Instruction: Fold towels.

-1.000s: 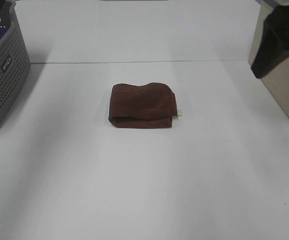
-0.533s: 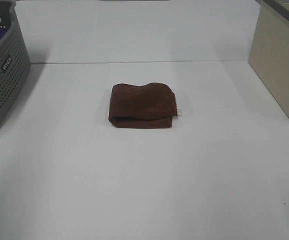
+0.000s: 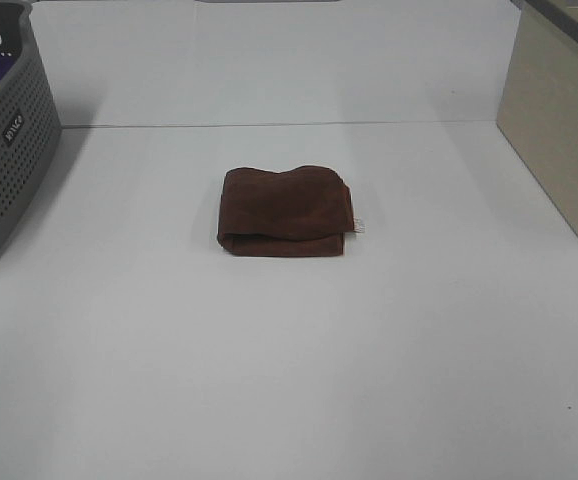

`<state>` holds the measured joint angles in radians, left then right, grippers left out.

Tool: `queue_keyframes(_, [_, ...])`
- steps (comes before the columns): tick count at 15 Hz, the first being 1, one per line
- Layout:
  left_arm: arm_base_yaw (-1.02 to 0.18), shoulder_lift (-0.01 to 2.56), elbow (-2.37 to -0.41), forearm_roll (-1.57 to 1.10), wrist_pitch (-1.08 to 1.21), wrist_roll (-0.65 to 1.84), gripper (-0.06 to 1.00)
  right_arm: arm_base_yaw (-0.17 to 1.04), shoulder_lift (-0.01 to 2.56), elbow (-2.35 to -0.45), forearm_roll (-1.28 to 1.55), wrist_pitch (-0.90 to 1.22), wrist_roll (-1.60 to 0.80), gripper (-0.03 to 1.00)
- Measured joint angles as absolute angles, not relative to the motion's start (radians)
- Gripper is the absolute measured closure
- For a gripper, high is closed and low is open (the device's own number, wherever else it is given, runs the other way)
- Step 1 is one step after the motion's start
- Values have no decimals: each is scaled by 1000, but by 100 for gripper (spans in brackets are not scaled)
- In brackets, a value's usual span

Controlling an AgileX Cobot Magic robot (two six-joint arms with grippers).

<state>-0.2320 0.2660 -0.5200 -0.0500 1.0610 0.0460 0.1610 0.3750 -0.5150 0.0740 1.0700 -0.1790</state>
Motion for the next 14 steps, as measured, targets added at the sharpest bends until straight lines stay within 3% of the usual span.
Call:
queue_keyframes(3, [-232, 238, -505, -73, 1050, 152, 14, 161, 293, -512, 75, 1068, -179, 4])
queue_keyframes(14, [-232, 238, -505, -129, 1050, 158, 14, 161, 293, -512, 75, 1068, -179, 4])
